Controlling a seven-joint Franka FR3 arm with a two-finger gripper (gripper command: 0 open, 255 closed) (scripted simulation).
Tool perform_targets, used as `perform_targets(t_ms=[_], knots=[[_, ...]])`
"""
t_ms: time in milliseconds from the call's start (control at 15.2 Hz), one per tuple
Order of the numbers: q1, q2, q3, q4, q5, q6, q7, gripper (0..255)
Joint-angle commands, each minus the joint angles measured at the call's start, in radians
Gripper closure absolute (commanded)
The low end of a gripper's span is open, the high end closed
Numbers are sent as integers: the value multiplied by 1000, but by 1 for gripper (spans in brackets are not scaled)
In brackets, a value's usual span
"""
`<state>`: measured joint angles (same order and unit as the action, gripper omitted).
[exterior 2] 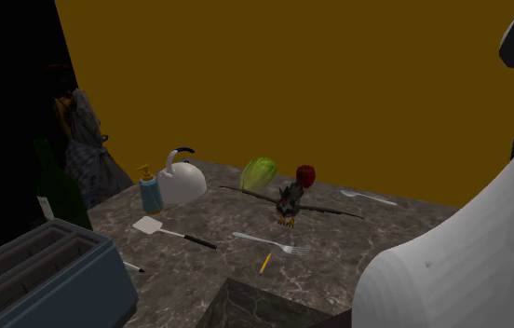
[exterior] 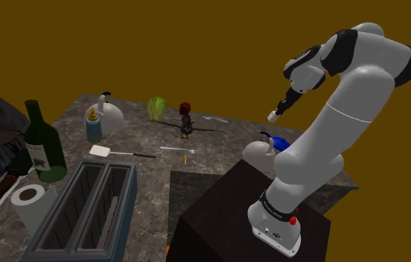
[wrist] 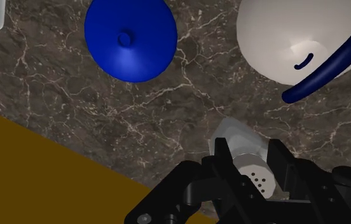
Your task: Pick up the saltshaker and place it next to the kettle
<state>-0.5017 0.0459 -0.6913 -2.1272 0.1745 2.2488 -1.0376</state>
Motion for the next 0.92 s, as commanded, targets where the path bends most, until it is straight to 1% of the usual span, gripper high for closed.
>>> perform_targets(t_ms=[0, 858], knots=[[-4, 22, 0, -8, 22, 23, -19, 255], [-30, 147, 31, -66, 165, 166, -130, 255]])
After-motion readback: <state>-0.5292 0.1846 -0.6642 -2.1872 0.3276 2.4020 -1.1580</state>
